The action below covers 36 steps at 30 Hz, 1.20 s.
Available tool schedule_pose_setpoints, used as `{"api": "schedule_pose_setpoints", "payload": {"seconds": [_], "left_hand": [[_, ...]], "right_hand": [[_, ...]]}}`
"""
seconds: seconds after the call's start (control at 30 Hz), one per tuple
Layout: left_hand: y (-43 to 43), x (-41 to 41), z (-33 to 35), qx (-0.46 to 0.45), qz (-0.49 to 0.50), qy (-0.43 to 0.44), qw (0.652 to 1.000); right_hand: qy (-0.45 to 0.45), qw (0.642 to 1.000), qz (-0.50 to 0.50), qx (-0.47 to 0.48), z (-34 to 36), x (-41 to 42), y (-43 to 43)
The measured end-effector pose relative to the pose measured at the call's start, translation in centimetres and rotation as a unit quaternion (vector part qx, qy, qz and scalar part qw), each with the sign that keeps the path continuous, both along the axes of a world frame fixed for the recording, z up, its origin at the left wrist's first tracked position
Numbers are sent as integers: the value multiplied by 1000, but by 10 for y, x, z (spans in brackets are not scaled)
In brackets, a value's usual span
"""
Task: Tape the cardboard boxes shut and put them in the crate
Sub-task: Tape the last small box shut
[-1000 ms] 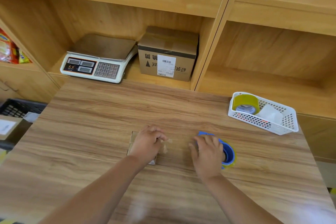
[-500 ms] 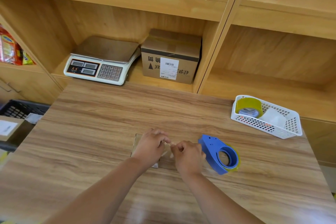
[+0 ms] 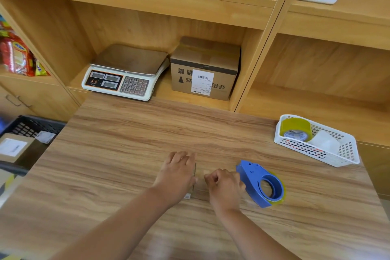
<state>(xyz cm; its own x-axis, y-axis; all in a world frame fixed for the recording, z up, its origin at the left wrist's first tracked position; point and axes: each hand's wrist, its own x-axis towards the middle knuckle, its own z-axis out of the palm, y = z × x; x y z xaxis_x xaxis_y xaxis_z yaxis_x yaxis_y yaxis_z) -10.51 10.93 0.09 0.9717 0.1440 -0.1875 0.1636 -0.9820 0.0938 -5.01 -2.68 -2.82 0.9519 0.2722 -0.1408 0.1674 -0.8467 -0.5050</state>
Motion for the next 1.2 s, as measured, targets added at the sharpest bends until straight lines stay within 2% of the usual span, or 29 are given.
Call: {"api": "schedule_pose_setpoints", "payload": {"seconds": [0.23,0.43,0.67,0.9,1.0,1.1,1.2], "left_hand": [[8,-8,-8,-19,-39,62,997],[9,-9,-16,-14,-27,0,1000],[9,-9,-21,-20,-12,-34,999],[10,-8,-22,-21,-3,-37,999],[11,-9,-20,-21,-14,-34,999],[12,-11,-20,-6,-25,-33,999],[11,-13,-20,-2,-24,-41,999]], "right_hand": [[7,1000,3,-11,-8,-4,7],[3,1000,5,-16,-18,-9,16],[26,1000,-16,2,-36,-19,27],[-4,999,-33,-6,-41,-26,35],[18,999,-34,-18,-40,-23,33],[86,993,-65,43,-46,-16,21],[164,965,-58,194,-38,-18,10]]}}
